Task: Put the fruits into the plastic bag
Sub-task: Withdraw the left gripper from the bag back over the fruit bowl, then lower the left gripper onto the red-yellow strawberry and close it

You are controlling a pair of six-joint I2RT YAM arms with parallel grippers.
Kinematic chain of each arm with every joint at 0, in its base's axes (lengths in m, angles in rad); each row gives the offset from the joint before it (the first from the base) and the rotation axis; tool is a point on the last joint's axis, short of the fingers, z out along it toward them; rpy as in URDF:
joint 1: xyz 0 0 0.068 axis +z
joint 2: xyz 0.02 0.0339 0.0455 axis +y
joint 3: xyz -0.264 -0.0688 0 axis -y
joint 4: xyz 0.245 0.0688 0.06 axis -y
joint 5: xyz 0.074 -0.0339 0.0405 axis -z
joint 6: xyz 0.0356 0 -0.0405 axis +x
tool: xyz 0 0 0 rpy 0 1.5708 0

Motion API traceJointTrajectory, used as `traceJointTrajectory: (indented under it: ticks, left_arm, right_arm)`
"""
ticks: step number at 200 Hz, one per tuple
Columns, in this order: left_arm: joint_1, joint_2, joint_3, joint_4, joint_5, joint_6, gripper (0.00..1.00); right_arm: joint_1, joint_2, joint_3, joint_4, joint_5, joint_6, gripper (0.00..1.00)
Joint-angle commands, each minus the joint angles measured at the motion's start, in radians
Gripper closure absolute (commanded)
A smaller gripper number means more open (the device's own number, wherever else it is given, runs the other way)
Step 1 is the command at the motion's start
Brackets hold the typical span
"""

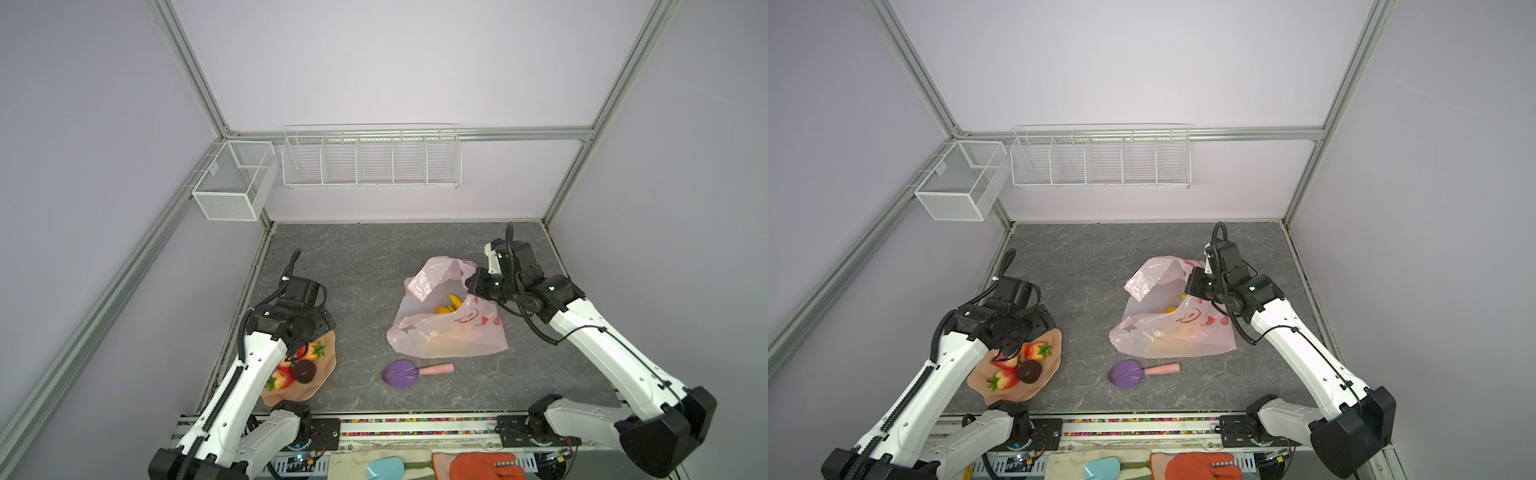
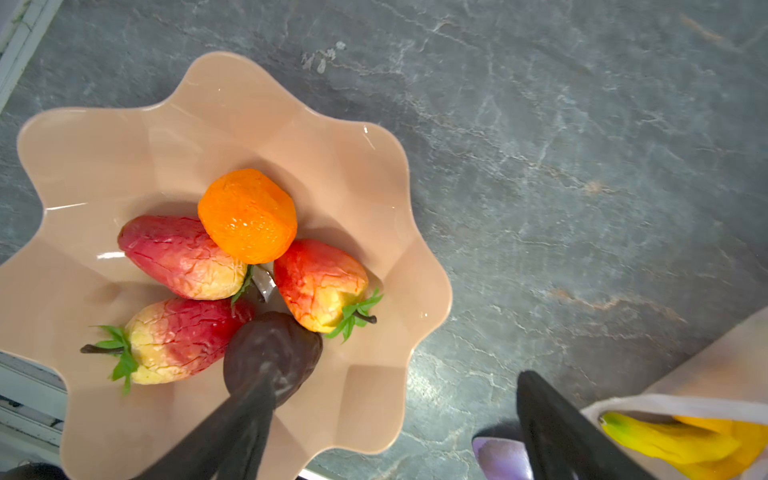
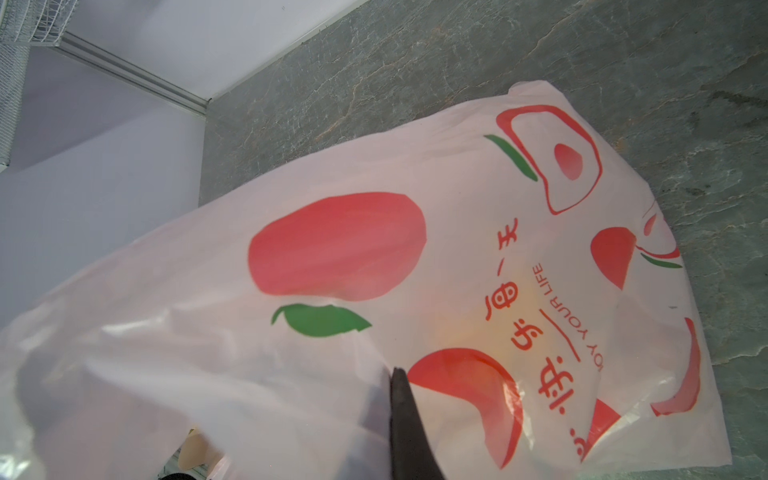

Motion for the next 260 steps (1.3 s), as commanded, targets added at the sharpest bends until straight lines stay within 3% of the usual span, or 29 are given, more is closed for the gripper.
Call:
traceJointTrajectory:
  ticks: [1, 151, 212, 260]
  left_arm:
    - [0.056, 0.032, -0.049, 0.035, 0.041, -0.036, 0.09]
    - [0.171, 0.185, -0.225, 0.222, 0.105, -0.054, 0.15]
    - [0.174, 0.221, -0.238, 0.252, 0.125, -0.034, 0.3]
    - [0.174, 0.208, -0.206, 0.221, 0.14, -0.004, 0.55]
  right_arm:
    - [-0.005, -0.012, 0.014, -0.017, 0.016, -0.009, 0.94]
    - [-0.005, -0.028, 0.01, -0.023, 0.028, -0.014, 0.94]
    - [-0.006, -0.029, 0.01, -0.023, 0.033, -0.012, 0.94]
    - [-0.005, -0.029, 0.015, -0.022, 0.033, -0.014, 0.94]
